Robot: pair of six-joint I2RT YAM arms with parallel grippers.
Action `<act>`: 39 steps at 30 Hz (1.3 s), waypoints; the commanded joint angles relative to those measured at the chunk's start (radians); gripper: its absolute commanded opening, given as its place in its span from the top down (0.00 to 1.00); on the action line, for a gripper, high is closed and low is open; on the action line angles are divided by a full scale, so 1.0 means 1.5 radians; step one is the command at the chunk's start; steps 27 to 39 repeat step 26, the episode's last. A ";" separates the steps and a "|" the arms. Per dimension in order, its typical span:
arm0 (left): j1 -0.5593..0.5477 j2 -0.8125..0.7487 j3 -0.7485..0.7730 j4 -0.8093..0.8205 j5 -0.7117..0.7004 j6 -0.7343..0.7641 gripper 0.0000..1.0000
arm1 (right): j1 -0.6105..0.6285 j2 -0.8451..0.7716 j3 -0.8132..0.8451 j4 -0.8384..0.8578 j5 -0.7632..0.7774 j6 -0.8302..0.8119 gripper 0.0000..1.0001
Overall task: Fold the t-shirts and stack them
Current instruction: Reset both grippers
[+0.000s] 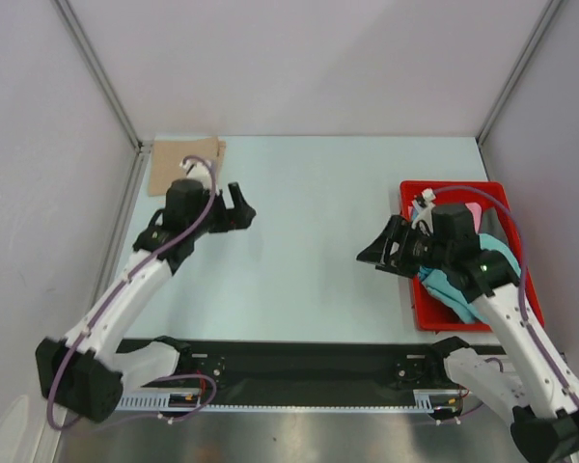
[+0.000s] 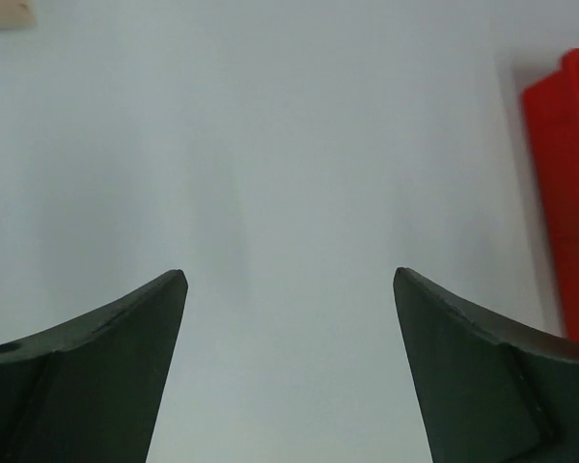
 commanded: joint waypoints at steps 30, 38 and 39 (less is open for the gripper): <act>-0.016 -0.868 -0.732 0.436 0.497 -0.742 0.00 | 0.003 -0.579 -0.481 0.042 -0.059 0.220 0.00; -0.016 -0.868 -0.732 0.436 0.497 -0.742 0.00 | 0.003 -0.579 -0.481 0.042 -0.059 0.220 0.00; -0.016 -0.868 -0.732 0.436 0.497 -0.742 0.00 | 0.003 -0.579 -0.481 0.042 -0.059 0.220 0.00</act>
